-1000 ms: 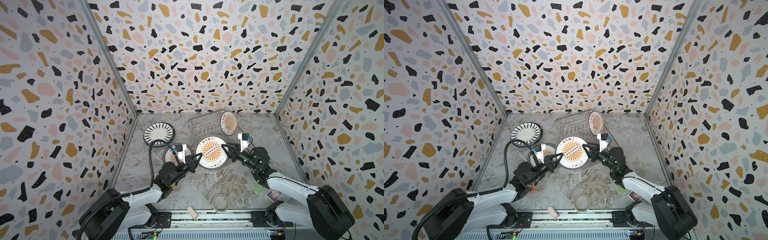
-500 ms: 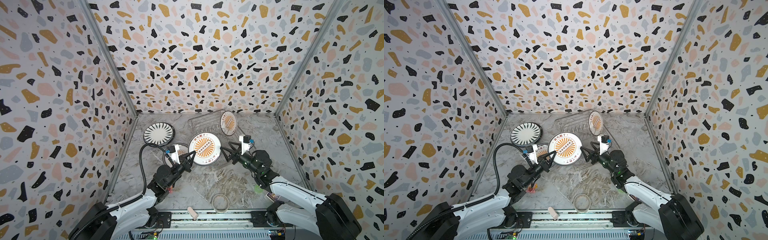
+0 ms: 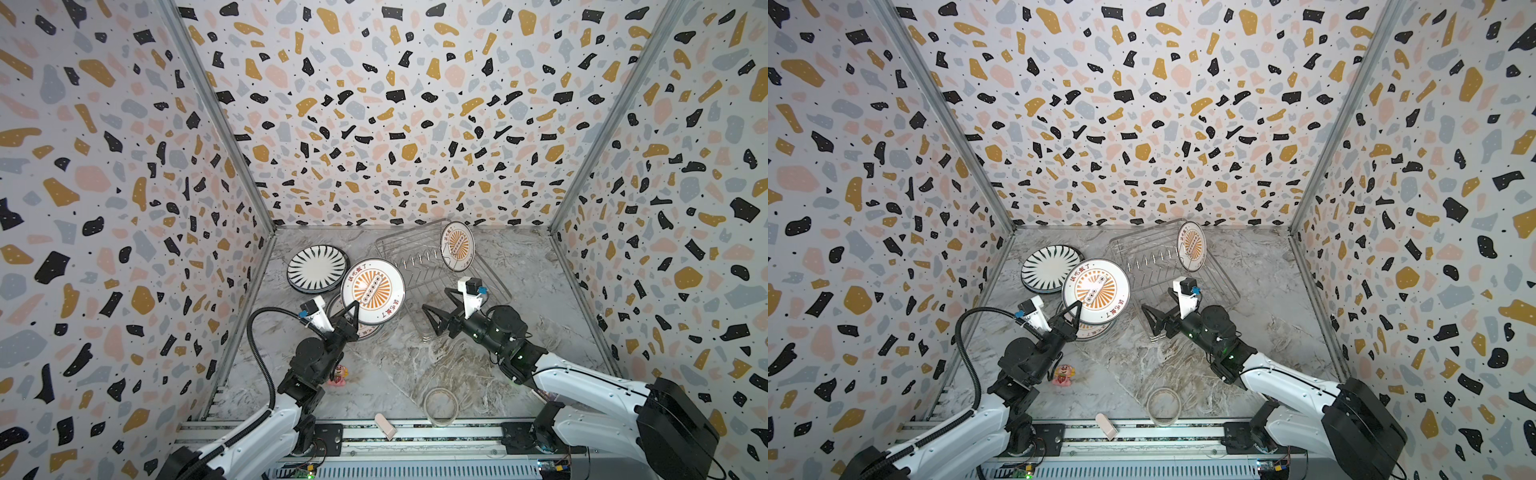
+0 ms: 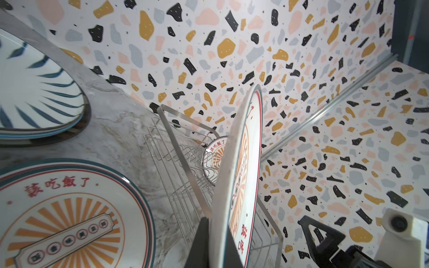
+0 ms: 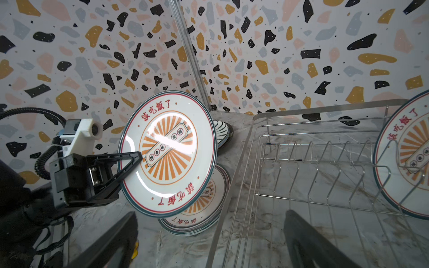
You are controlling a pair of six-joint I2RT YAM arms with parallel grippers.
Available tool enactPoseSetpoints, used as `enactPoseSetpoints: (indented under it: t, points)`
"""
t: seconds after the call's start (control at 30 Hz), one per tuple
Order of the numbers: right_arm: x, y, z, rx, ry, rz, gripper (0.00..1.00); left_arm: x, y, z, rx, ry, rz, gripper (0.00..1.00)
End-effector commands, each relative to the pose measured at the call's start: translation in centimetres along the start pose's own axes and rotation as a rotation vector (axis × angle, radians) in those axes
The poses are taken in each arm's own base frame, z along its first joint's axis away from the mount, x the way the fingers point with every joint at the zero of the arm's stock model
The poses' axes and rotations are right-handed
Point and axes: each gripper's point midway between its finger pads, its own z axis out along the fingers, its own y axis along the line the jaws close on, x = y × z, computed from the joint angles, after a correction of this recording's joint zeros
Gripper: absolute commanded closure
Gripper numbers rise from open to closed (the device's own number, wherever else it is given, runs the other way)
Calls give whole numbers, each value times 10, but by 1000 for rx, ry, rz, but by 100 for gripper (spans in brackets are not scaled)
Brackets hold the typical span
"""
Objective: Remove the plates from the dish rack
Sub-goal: 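Open the right gripper and pull it back while the left gripper holds the plate, then lower the sunburst plate flat onto the sunburst stack with the left gripper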
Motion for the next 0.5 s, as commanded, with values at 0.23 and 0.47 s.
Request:
enactPoseSetpoints:
  t: [0.23, 0.47]
  points:
    - [0, 30, 39, -32, 50, -135, 1, -8, 33, -11, -79, -67, -146, 100]
    - [17, 41, 62, -54, 115, -169, 1, -3, 62, -15, -220, -74, -181, 100]
